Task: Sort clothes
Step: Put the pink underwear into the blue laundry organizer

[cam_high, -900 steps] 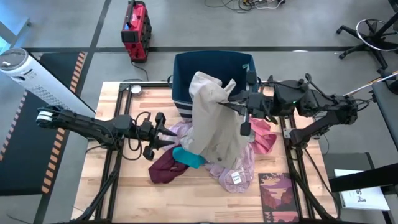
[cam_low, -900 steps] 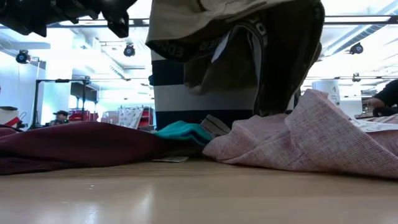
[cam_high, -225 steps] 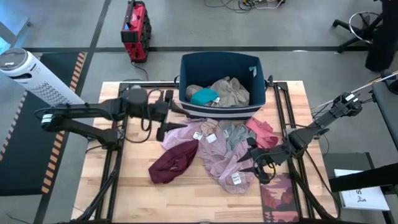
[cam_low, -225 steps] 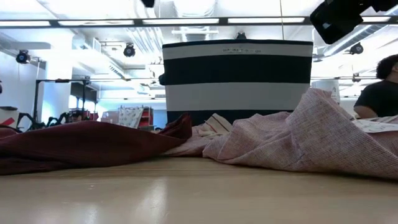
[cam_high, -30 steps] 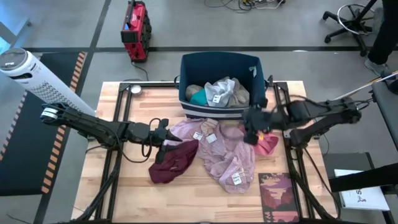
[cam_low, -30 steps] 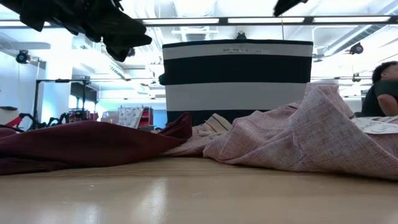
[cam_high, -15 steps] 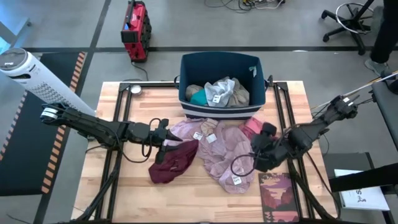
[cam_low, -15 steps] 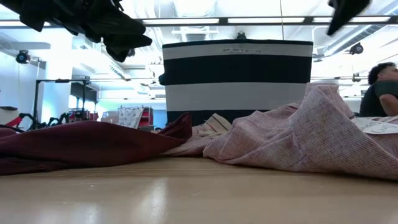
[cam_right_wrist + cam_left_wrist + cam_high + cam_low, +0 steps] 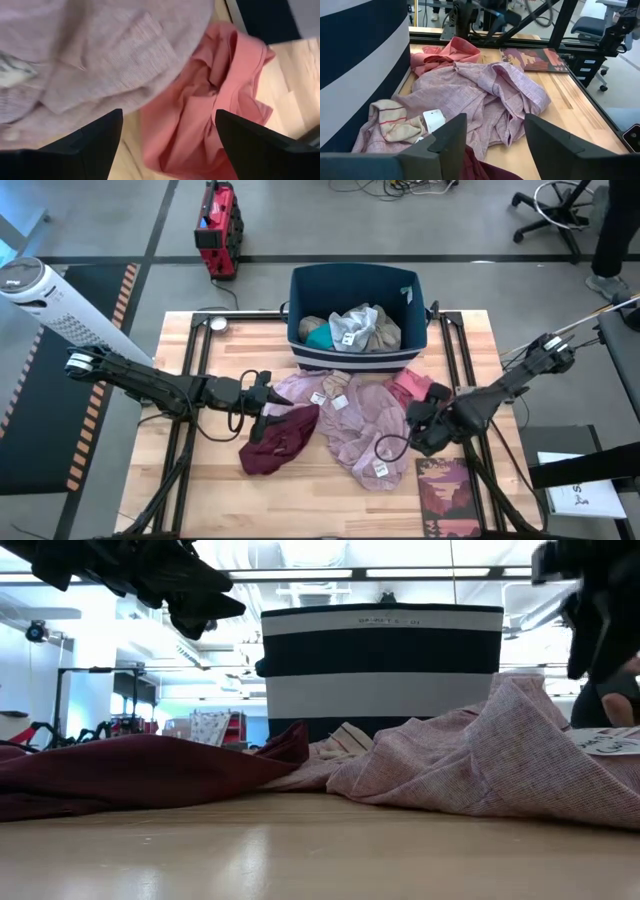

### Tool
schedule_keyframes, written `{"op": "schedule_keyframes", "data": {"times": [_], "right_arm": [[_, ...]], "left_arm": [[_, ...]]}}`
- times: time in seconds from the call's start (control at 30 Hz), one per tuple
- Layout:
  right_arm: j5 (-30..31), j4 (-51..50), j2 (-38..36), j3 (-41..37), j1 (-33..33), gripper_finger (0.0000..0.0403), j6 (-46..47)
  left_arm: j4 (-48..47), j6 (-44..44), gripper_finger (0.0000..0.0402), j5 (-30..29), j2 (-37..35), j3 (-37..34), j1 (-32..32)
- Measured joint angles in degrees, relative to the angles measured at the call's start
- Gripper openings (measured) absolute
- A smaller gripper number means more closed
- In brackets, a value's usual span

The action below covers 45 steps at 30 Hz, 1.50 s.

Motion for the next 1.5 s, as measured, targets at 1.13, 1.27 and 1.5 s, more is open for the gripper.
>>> {"op": "schedule_keyframes", "data": {"times": [1.13, 1.27, 1.5], "right_arm": [[-7.10, 13.26, 0.34, -16.93, -21.05, 0.0249, -14.86], [-7.46, 13.45, 0.34, -17.98, -21.27, 0.0162, -13.14], [-9.30, 14.71, 0.37, -19.38, -21.24, 0.0011, -9.47]], "left_arm": [[-0.22, -0.02, 0.0193, -0.02, 0.00, -0.04, 0.02], [-0.24, -0.02, 0.0183, -0.02, 0.00, -0.04, 0.01], [-0.24, -0.04, 0.0162, -0.02, 0.00, -0.04, 0.00]]}}
